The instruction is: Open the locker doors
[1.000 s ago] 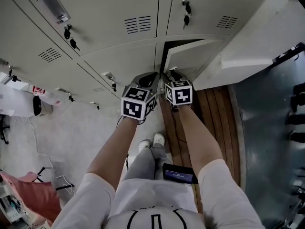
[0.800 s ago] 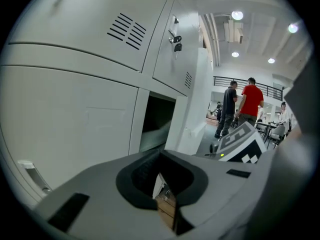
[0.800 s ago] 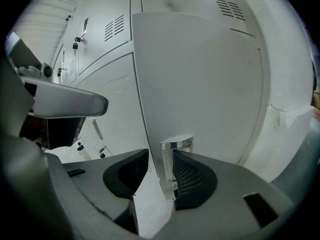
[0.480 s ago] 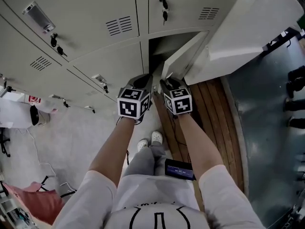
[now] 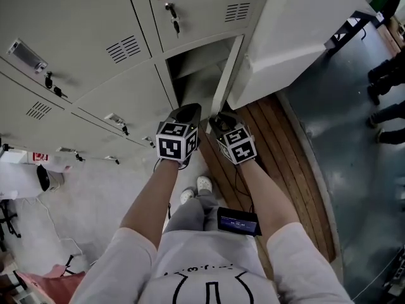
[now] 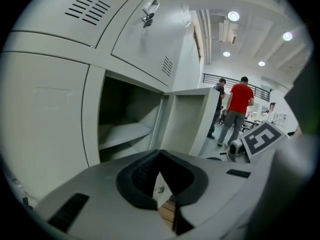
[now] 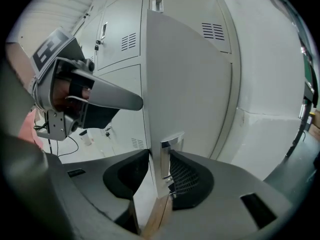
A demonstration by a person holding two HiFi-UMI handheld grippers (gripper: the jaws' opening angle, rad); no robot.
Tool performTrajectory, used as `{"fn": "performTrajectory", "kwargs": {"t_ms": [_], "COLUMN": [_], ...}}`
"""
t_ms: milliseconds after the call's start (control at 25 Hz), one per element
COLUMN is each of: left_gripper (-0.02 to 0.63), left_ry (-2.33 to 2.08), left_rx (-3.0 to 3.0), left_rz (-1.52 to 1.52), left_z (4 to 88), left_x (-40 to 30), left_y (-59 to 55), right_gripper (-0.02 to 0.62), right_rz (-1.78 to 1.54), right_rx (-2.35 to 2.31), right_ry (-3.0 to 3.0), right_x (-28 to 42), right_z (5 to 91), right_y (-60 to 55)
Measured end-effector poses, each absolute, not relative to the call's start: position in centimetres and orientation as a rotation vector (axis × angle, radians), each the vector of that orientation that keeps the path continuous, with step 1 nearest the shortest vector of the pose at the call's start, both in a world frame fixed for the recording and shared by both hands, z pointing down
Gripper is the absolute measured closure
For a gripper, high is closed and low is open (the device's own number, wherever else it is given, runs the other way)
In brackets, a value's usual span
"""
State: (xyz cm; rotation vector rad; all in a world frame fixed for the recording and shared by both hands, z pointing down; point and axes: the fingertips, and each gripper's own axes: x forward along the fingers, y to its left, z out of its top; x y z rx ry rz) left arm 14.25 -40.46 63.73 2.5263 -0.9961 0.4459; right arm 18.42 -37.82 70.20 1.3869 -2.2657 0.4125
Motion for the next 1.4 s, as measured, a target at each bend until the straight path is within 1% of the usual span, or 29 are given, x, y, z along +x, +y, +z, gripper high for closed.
{"fn": "performTrajectory", "kwargs": {"t_ms": [560,680,960,1000,1040,1080,1400], "left_gripper": [0.600,0.600,0.600,0.600,0.600,0.600,0.600], "left_ry": [-0.801,-0.765,-0.677,-0.668,-0.663,-0.659,-0.661], "left_rx": [2.604,2.620,2.670,2.675,2.676,2.674,2.673], "left_rz": [0.489,0.505,0.562,0.563,0.560,0.554,0.538], "left_z": [63.5,63.5,63.3,63.2,63.0,62.9,62.0], "left_x": [21.4,22.6,25.2,25.6,25.9,26.1,27.2], "left_y": [-39.5,-39.4,-38.7,-38.7,-38.7,-38.7,-39.4], "right_gripper": [0.477,0.502,0.517,0.526,0.573,0.584,0.586], "right_rz": [0.485,0.514,0.550,0.555,0.558,0.562,0.609], "right_rx": [1.443,1.466,1.671,1.700,1.725,1.745,1.838], "right_ry": [-2.215,-2.199,-2.028,-1.999,-1.972,-1.947,-1.869], "right_x": [27.0,28.7,35.8,36.8,37.7,38.4,42.0], "right_z": [70.4,70.4,70.6,70.6,70.7,70.7,70.6], "right_y": [-33.8,-33.2,-32.5,-32.6,-32.8,-32.9,-34.0]}}
